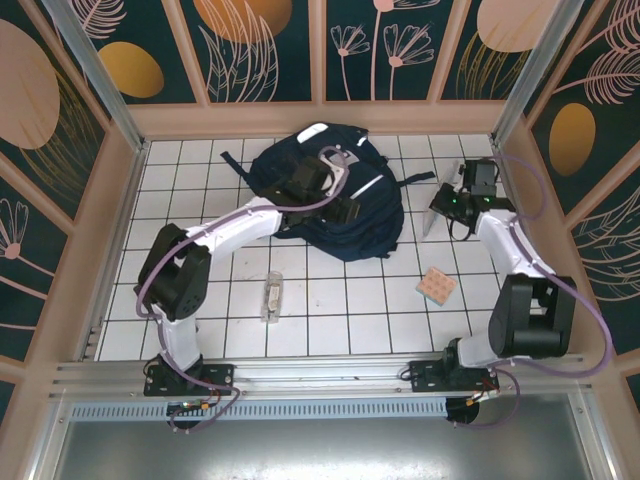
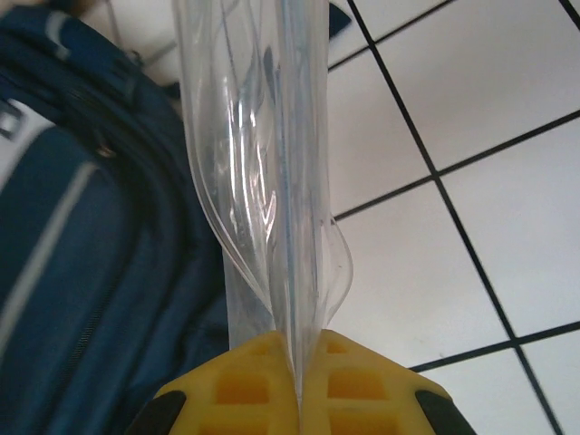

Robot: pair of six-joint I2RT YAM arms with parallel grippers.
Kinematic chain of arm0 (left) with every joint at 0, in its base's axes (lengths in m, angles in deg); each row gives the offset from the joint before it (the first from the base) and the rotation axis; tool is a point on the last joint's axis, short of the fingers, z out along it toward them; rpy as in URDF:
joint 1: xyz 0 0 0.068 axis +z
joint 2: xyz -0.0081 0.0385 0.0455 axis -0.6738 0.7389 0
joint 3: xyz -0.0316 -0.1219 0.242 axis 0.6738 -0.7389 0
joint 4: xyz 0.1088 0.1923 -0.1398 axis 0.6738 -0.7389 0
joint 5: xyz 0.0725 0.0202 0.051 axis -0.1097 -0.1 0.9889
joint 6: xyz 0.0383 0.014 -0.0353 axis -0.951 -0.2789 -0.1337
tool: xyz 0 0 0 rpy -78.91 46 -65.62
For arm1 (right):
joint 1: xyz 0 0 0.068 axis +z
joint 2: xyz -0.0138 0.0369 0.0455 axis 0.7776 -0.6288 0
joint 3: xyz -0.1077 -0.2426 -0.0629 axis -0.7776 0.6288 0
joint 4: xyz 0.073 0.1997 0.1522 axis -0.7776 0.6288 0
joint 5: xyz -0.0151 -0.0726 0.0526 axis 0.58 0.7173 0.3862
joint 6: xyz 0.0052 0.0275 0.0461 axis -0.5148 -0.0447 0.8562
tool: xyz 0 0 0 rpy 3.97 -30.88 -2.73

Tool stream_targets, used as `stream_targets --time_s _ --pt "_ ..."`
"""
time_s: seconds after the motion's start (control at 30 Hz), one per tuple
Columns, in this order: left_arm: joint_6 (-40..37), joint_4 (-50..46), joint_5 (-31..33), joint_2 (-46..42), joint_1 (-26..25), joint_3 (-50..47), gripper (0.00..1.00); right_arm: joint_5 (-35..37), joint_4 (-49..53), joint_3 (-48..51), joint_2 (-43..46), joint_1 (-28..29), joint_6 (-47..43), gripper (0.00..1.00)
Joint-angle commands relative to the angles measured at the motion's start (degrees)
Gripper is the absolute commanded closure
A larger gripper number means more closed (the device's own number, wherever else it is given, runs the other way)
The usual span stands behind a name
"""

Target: Pack books, pencil case, and school supplies into a backpack

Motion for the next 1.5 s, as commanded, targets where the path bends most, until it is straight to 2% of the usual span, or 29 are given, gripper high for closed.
stream_targets --time_s 0.0,0.23,0.33,0.37,0.4,0.53,0.57,0.6,0.77,0.97,1.1,1.23,1.33,1.47 --pt "-6.6 -4.4 8.5 3.8 -2.1 3.7 0.15 -8.4 -6.0 4.1 2.3 -2.0 5.0 1.00" --pt "-8.1 -5.9 12.8 12.1 -2.6 8.2 0.18 -10.8 -7.7 7.9 4.8 -2.3 6.0 1.00" --pt "-8.0 -5.8 16.1 15.5 -2.6 9.3 0.26 -10.9 -7.5 8.6 5.6 -2.3 5.6 1.00" --pt "-7.9 -6.4 16.4 16.4 -2.6 10.0 0.32 -10.8 -7.4 8.7 5.8 -2.3 5.4 1.00" --pt "-7.5 -7.3 15.9 17.6 -2.5 10.8 0.47 -10.6 -7.2 8.7 6.1 -2.2 5.2 1.00" --pt "-6.2 -8.8 11.4 18.6 -2.5 11.9 0.81 -10.2 -6.8 9.0 7.4 -2.5 4.7 1.00" --pt "-6.0 -8.9 10.9 18.1 -2.5 11.8 0.94 -10.2 -6.8 9.1 7.7 -2.4 4.7 1.00" --pt "-5.3 -9.0 11.1 17.2 -2.5 11.7 1.00 -10.2 -7.0 9.3 8.1 -2.5 4.8 1.00" --pt "-3.7 -9.5 8.1 10.6 -1.9 12.7 1.00 -11.8 -9.3 10.3 9.4 -2.6 6.7 1.00" --pt "-0.5 -10.7 2.6 5.0 0.3 16.2 1.00 -19.2 -17.2 14.4 9.0 -2.1 12.8 1.00" --pt "1.6 -10.6 -0.6 3.7 2.4 17.6 1.00 -23.1 -28.8 19.9 8.6 0.9 20.2 1.00" --pt "3.7 -9.8 -5.0 2.8 4.1 18.3 1.00 -23.0 -44.5 24.2 6.0 6.0 29.4 1.00" --pt "4.1 -9.8 -5.7 2.7 4.2 18.9 1.00 -21.1 -54.1 24.0 1.9 10.0 33.8 1.00" --pt "5.3 -9.6 -7.6 2.7 4.2 19.0 1.00 -19.1 -60.7 18.4 -7.4 14.3 36.4 1.00"
